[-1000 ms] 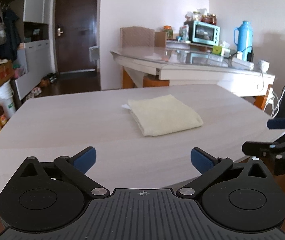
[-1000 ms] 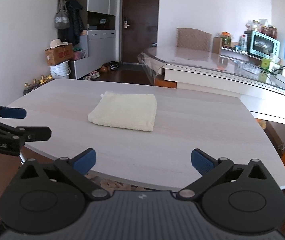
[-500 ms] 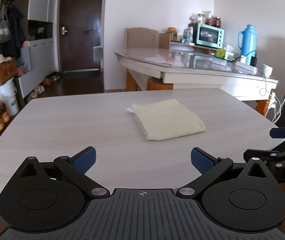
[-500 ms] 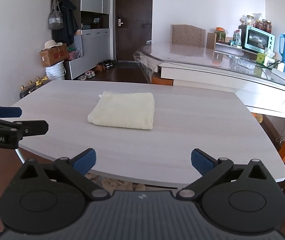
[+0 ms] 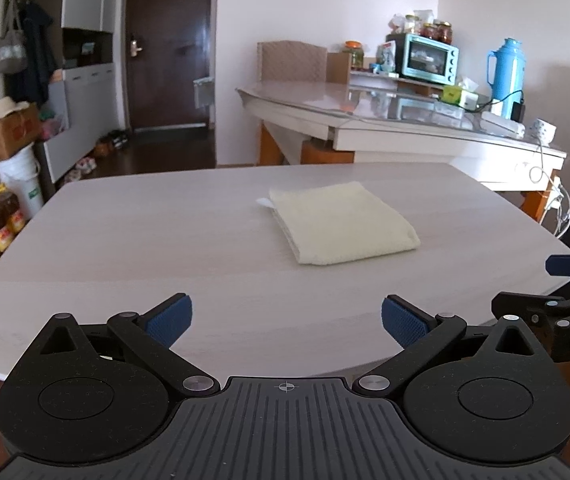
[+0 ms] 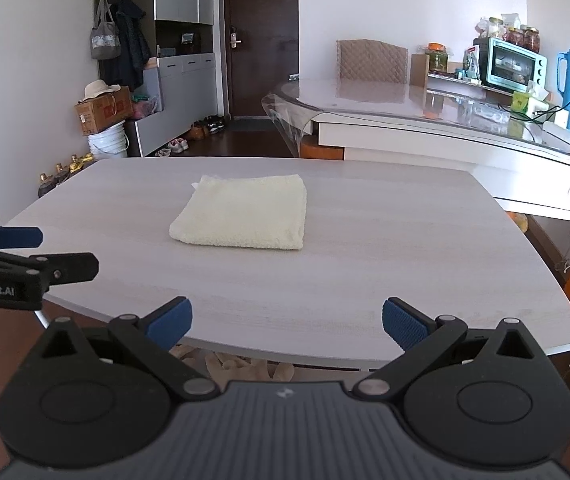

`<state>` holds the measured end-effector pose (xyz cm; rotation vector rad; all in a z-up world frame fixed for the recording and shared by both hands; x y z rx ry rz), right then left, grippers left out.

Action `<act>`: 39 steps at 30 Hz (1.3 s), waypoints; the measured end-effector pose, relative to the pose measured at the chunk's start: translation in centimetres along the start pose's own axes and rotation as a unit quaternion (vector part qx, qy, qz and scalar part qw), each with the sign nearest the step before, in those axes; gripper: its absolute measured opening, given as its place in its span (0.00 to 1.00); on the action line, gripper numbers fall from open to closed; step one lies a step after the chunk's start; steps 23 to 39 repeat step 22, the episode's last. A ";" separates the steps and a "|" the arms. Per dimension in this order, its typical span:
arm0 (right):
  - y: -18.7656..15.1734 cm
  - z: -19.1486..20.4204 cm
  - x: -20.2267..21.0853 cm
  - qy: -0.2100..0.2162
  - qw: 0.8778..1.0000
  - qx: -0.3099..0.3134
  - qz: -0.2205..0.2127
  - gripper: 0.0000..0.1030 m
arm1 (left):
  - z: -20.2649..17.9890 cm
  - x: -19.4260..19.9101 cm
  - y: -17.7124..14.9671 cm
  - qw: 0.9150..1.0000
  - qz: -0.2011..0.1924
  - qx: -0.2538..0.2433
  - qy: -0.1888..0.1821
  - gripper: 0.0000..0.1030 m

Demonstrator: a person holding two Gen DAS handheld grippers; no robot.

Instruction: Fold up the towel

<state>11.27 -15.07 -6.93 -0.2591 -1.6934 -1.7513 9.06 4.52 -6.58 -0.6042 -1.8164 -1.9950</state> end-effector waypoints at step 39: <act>-0.4 -0.2 0.0 -0.002 1.000 0.000 0.000 1.00 | -1.0 0.4 0.7 1.000 -0.016 -0.012 -0.011 1.00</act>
Point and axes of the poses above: each gripper's, at about its wrist camera, not at the fingertips, and x roughly against the way its jaws point, z to its left, y to its top, the point moved 10 cm from there along -x, roughly the way its jaws point, and after that the axes turned 8 degrees about -x, right-handed, at the moved point
